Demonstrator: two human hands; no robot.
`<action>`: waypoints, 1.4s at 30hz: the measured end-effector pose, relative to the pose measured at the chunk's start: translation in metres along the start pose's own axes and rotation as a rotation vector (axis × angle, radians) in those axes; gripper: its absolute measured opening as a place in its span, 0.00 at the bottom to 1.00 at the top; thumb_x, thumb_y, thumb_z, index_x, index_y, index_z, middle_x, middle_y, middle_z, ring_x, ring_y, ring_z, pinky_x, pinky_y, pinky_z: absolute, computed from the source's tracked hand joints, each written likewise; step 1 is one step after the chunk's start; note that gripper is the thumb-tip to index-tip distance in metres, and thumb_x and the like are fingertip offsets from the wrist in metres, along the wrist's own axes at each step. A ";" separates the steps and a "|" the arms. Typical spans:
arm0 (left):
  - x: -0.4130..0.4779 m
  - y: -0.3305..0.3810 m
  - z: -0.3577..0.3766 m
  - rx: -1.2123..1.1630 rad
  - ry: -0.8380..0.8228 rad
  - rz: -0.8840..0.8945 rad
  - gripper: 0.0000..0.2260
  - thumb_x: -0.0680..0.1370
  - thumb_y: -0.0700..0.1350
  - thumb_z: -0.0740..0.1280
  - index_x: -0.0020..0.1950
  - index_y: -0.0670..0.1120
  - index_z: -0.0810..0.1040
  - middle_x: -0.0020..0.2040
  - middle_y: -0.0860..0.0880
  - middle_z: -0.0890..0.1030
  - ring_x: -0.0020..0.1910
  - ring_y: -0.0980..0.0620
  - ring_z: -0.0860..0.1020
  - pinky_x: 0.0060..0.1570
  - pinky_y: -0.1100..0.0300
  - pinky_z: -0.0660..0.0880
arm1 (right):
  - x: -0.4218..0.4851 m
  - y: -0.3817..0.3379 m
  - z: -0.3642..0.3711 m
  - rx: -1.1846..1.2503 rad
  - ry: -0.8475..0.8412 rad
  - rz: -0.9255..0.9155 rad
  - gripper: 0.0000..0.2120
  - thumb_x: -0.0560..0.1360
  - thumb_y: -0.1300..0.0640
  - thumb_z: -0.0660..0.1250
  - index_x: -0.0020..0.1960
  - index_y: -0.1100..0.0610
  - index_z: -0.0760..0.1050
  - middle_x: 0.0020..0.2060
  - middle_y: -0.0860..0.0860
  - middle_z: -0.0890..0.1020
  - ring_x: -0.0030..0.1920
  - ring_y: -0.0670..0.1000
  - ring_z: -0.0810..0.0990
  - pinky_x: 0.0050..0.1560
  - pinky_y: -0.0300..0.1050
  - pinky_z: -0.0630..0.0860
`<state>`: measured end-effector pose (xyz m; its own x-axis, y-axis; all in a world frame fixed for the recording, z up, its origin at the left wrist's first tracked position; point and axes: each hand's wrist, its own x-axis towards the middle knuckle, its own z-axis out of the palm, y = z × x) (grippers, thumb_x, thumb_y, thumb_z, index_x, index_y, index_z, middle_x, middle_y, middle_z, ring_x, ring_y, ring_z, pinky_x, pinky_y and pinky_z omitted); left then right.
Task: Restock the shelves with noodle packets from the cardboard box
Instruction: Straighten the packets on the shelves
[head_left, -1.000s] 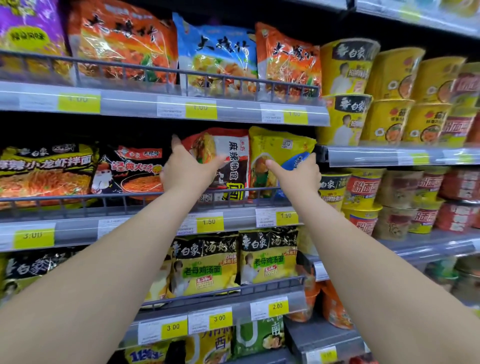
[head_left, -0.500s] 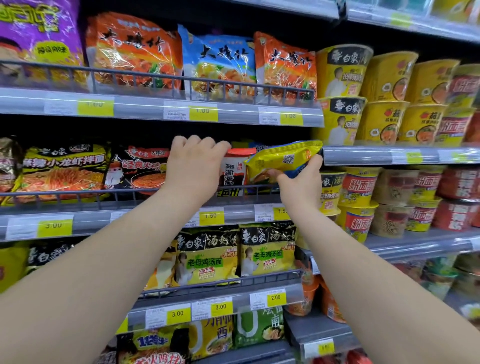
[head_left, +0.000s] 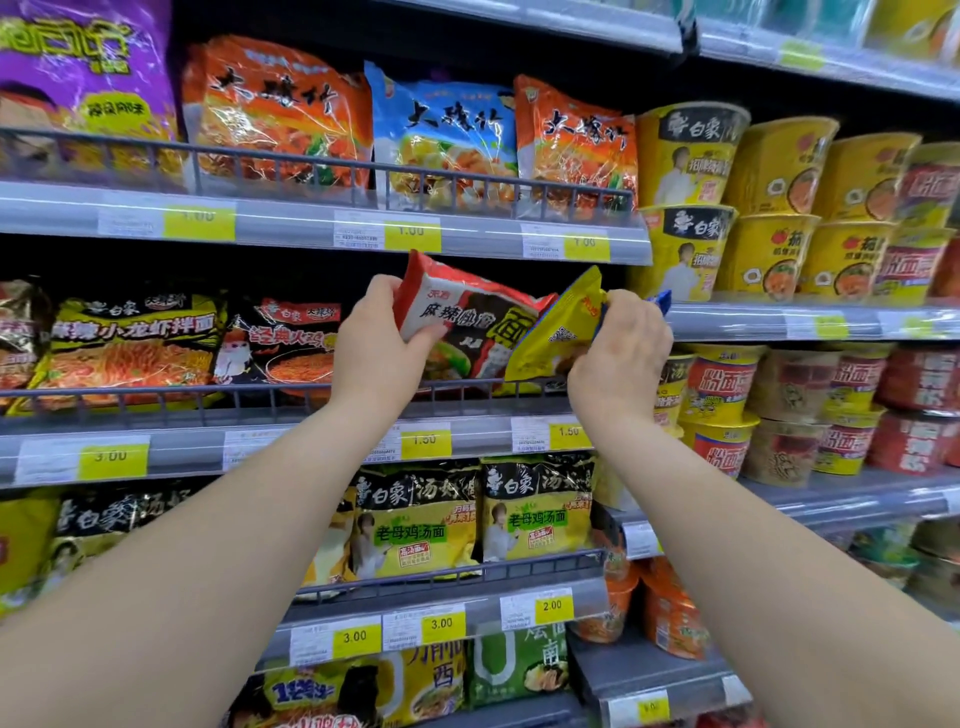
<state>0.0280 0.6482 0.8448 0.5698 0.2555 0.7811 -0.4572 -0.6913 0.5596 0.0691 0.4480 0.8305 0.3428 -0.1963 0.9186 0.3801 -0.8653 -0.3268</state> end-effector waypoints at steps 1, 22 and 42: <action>0.001 -0.003 0.002 0.000 -0.022 -0.031 0.18 0.75 0.49 0.71 0.60 0.47 0.69 0.52 0.51 0.77 0.47 0.53 0.75 0.46 0.59 0.71 | 0.001 -0.001 0.001 -0.001 0.008 -0.010 0.21 0.66 0.73 0.62 0.58 0.62 0.69 0.51 0.58 0.72 0.54 0.60 0.68 0.61 0.51 0.60; 0.004 -0.039 0.023 0.575 0.105 0.261 0.18 0.74 0.44 0.69 0.63 0.46 0.74 0.55 0.42 0.74 0.50 0.40 0.73 0.46 0.49 0.70 | -0.006 -0.006 0.049 -0.128 -0.057 -0.017 0.15 0.75 0.55 0.65 0.58 0.60 0.72 0.52 0.58 0.75 0.53 0.61 0.72 0.51 0.55 0.69; 0.000 -0.040 0.025 0.833 -0.423 0.243 0.23 0.80 0.62 0.49 0.70 0.56 0.69 0.72 0.47 0.67 0.69 0.40 0.66 0.65 0.47 0.63 | -0.011 -0.003 0.058 -0.295 -0.510 -0.047 0.29 0.76 0.37 0.48 0.73 0.49 0.62 0.71 0.59 0.65 0.69 0.61 0.63 0.70 0.58 0.57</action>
<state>0.0632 0.6587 0.8159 0.7969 -0.1098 0.5940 -0.0566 -0.9926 -0.1076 0.1141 0.4801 0.8082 0.7289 0.0283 0.6840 0.1749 -0.9737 -0.1461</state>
